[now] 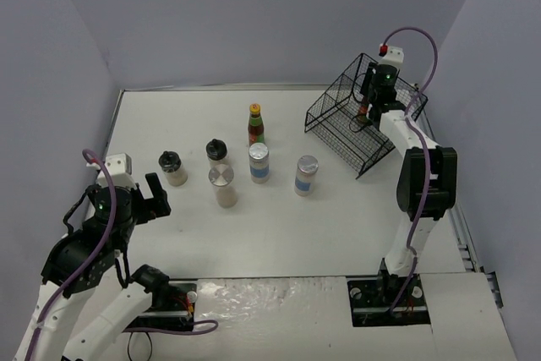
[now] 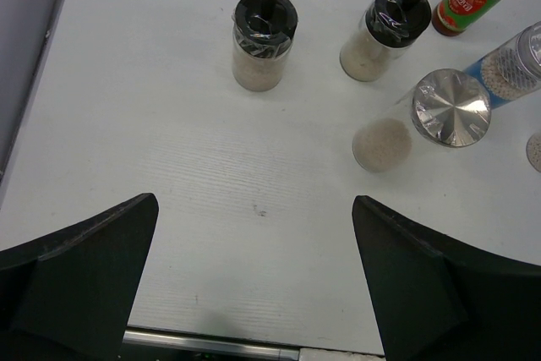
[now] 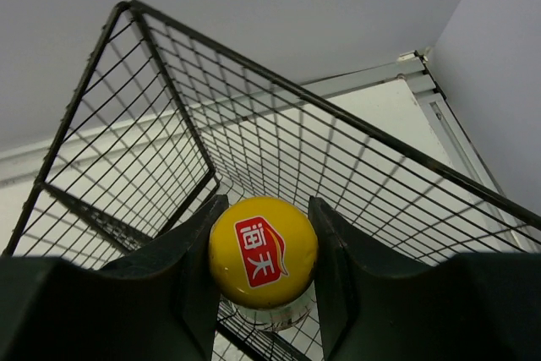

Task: Organize the condiment bottles

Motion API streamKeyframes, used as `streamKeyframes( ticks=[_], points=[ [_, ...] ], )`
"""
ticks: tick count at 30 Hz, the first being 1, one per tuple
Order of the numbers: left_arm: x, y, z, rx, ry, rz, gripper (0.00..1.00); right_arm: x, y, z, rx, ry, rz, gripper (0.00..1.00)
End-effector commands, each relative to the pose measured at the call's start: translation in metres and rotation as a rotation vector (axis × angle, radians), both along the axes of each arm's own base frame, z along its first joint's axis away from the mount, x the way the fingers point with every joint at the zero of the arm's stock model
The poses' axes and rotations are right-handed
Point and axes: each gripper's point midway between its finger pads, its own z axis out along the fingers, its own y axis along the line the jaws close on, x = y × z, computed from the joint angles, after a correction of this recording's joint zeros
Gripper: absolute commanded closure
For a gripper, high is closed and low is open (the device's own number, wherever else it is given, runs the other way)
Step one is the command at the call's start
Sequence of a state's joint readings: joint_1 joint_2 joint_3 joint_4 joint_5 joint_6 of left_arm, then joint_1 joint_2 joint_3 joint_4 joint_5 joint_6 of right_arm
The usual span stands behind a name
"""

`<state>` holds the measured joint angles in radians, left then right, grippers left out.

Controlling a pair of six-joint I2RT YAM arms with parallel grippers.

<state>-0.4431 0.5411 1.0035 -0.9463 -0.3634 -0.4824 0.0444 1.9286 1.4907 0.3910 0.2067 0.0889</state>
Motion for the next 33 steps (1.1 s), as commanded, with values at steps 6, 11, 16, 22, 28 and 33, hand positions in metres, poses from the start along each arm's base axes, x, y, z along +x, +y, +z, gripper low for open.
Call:
streamKeyframes(
  ticks=[6,11,16,22,28,33],
  points=[
    [0.009,-0.006,0.005,-0.029,-0.009,0.009,0.03,0.012,-0.006,0.062,0.072,-0.255,-0.060,0.54],
    [0.009,-0.008,0.004,-0.034,-0.002,0.009,0.03,0.006,-0.001,0.075,0.079,-0.265,-0.027,0.31],
    [0.011,-0.009,0.003,-0.040,-0.003,0.005,0.03,-0.008,0.009,0.100,0.072,-0.269,0.037,0.20],
    [0.013,-0.011,0.009,-0.047,-0.012,0.001,0.03,-0.037,0.070,0.154,0.019,-0.262,0.343,0.03],
    [0.017,-0.013,0.013,-0.035,-0.019,-0.010,0.03,-0.076,0.153,0.170,0.023,-0.250,0.649,0.00],
    [0.020,-0.015,0.015,-0.030,-0.018,-0.022,0.03,-0.106,0.247,0.129,0.076,-0.158,0.936,0.00]
  ],
)
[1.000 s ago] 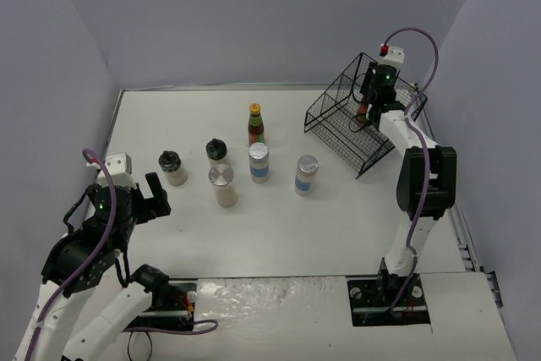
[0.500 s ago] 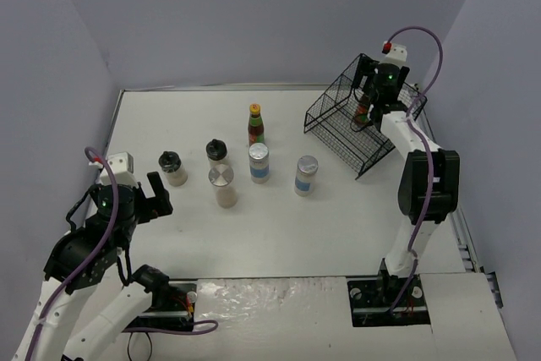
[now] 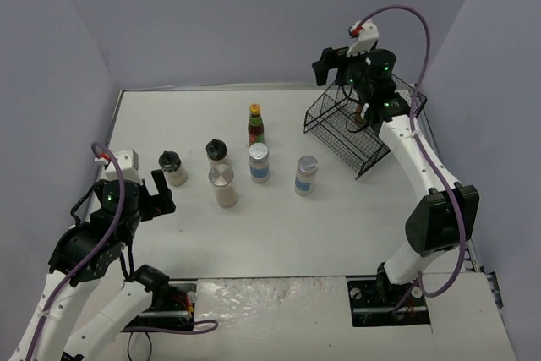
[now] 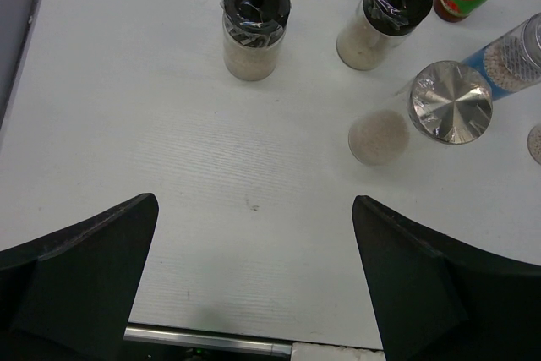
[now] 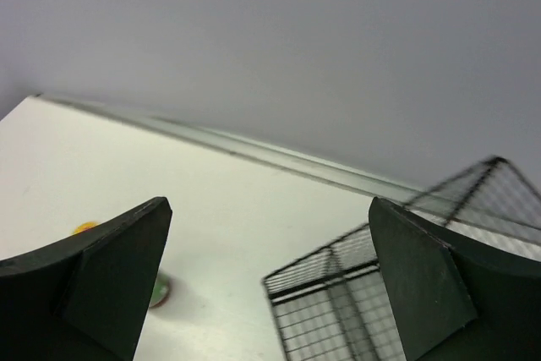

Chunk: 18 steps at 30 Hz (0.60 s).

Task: Organize the condiment bottles

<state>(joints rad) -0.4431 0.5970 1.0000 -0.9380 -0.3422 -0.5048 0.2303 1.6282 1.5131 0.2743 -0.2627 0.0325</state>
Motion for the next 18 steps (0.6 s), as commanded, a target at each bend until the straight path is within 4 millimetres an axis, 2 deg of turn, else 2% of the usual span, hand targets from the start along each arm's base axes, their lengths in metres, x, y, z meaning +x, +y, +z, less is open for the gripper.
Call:
streamKeyframes(
  ticks=[1,3,8,12,13,16,18],
  points=[
    [0.013,-0.007,0.024,-0.022,-0.068,-0.017,0.03,-0.032,0.088,-0.024,-0.021,0.039,0.309,0.00],
    [0.014,-0.008,0.026,-0.020,-0.067,-0.022,0.03,-0.042,0.122,-0.044,-0.056,0.052,0.378,0.00],
    [0.014,-0.008,0.028,-0.012,-0.062,-0.025,0.03,-0.043,0.173,-0.081,-0.065,0.073,0.478,0.00],
    [0.012,-0.006,0.029,-0.009,-0.056,-0.020,0.03,-0.036,0.199,-0.111,-0.074,0.095,0.502,0.00],
    [0.012,-0.006,0.029,-0.009,-0.056,-0.020,0.03,-0.033,0.200,-0.109,-0.073,0.084,0.495,0.00],
    [0.009,-0.005,0.027,-0.010,-0.048,-0.017,0.03,-0.020,0.206,-0.129,-0.077,0.089,0.459,0.00],
    [0.009,-0.005,0.027,-0.013,-0.045,-0.014,0.03,-0.013,0.208,-0.130,-0.065,0.073,0.439,0.00]
  ],
)
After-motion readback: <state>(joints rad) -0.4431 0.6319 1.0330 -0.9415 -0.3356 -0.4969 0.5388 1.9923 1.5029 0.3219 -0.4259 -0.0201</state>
